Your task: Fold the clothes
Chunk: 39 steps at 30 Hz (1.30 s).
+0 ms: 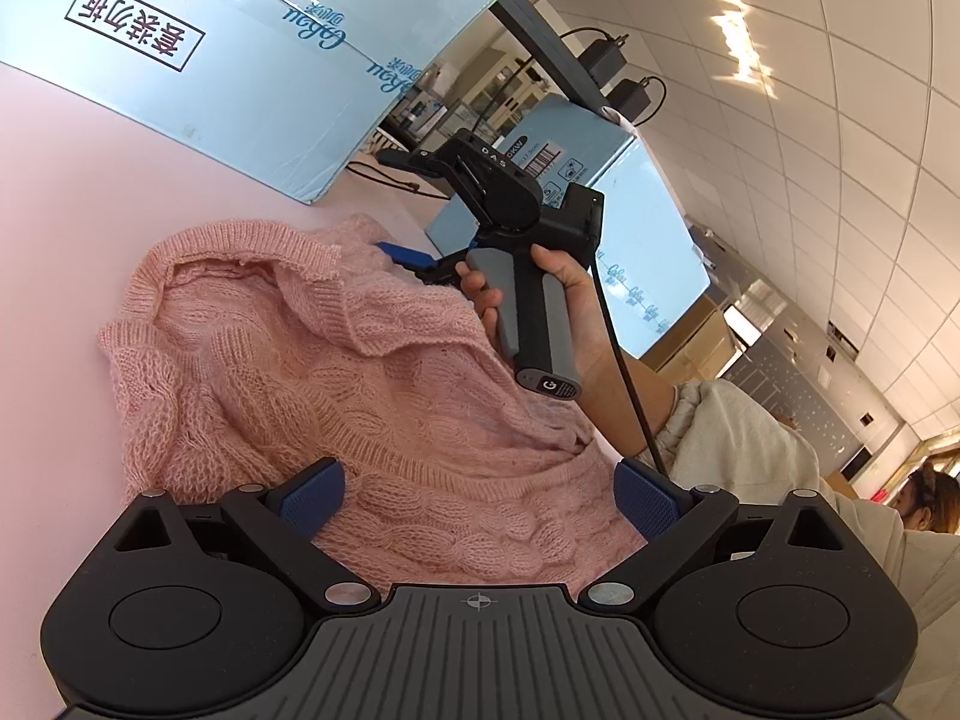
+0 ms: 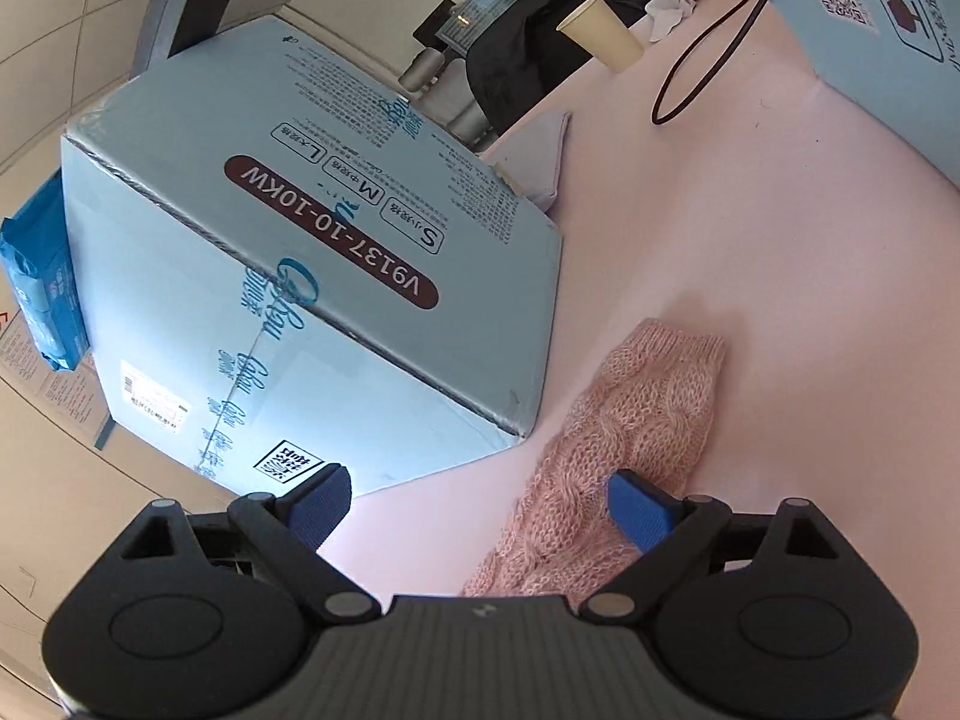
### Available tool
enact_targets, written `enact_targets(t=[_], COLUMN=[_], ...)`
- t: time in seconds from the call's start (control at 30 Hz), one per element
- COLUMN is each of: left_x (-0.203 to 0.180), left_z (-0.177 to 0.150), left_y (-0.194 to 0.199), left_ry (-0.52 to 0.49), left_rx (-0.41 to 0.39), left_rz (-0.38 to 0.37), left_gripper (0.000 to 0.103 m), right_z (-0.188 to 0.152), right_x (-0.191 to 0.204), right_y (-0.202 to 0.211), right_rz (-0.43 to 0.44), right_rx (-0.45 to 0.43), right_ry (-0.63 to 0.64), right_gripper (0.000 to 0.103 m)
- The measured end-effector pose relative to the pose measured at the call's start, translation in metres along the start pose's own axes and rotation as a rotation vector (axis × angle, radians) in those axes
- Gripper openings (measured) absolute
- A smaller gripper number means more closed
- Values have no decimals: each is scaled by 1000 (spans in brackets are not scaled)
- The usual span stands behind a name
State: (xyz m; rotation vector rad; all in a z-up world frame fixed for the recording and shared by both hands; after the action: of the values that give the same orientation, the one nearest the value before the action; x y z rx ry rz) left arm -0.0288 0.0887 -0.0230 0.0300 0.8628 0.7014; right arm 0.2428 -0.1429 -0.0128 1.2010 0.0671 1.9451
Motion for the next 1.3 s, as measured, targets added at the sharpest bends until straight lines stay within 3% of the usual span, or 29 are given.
enact_targets(t=[0.33, 0.43, 0.5, 0.63, 0.8, 1.03, 1.17, 1.3], left_x=[0, 0, 0, 0, 0, 0, 0, 0], left_z=[0, 0, 0, 0, 0, 0, 1, 2], left_y=[-1, -1, -1, -1, -1, -1, -2, -1], left_ry=[0, 0, 0, 0, -1, -3, -3, 2], left_rx=[0, 0, 0, -1, 0, 1, 1, -1], left_rz=[0, 0, 0, 0, 0, 1, 1, -3], left_gripper=[98, 98, 98, 98, 98, 98, 98, 98], right_z=[-5, -7, -11, -25, -62, -101, -116, -123], right_x=[5, 12, 20, 40, 59, 51, 54, 53], right_y=[-8, 9, 22, 52, 71, 72, 69, 68], right_rz=[-41, 61, 147, 225, 333, 331, 273, 251], right_rx=[-69, -104, -80, -57, 99, 217, 230, 226], right_ry=[137, 106, 74, 43, -2, -89, 44, 94], right_gripper=[94, 94, 94, 94, 95, 95, 94, 92])
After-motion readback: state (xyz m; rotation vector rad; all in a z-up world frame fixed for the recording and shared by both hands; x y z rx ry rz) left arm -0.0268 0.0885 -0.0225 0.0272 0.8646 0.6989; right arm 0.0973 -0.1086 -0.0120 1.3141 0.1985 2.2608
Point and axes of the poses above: each gripper's, at about its wrist camera, not at the fingertips, and y roughly against the way its jaws point, x to its left, z to its top, the point moved 6 cm from there along -y, roughly the way its jaws point, and after that the axes turned 3 degrees about y, right-handed, at the moved point
